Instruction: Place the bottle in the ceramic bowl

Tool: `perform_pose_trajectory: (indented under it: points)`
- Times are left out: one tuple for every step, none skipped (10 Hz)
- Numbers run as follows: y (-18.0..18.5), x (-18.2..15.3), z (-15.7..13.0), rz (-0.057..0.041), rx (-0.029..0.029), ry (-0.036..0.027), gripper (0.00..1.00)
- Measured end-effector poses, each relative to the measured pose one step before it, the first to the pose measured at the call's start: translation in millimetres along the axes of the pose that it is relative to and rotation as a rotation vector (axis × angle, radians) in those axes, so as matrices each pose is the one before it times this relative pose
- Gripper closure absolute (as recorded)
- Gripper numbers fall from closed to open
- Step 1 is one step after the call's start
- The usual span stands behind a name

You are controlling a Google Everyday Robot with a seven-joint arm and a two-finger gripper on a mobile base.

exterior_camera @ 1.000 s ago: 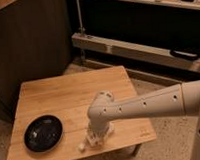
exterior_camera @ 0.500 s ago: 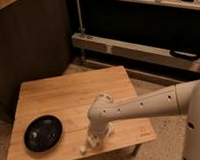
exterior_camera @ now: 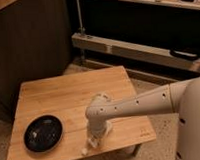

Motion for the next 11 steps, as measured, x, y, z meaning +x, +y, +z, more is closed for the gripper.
perform_pose_trajectory:
  points:
    - [-5.25,-2.22,-6.60,-0.00746,0.01225,-0.00753,0.98]
    - [-4.30,-1.78,-5.46,-0.00682,0.01413,-0.01156,1.00]
    - [-6.15,-2.20,-8.58,-0.00726,0.02488,-0.01096,1.00]
    - [-12.55,-6.17,-15.07,-0.02577,0.03937,-0.00541,1.00]
    - [-15.23,-8.17,-12.06,-0.03584,0.03597,-0.00618,1.00]
    - [-11.87,-5.02,-8.34,-0.03044,0.02966,-0.00609,1.00]
    - [-22.22,-7.42,-9.04,-0.05841,0.08732,-0.05460,1.00]
    - [-10.02,-0.66,-2.02,-0.02248,0.07563,-0.06490,1.00]
    - [-9.68,-0.41,-2.36,-0.02328,0.08729,-0.08038,1.00]
    - [-15.77,-4.05,-1.27,-0.03880,0.06278,-0.05922,1.00]
    - [-15.19,-5.79,3.65,-0.04481,0.03743,-0.05059,1.00]
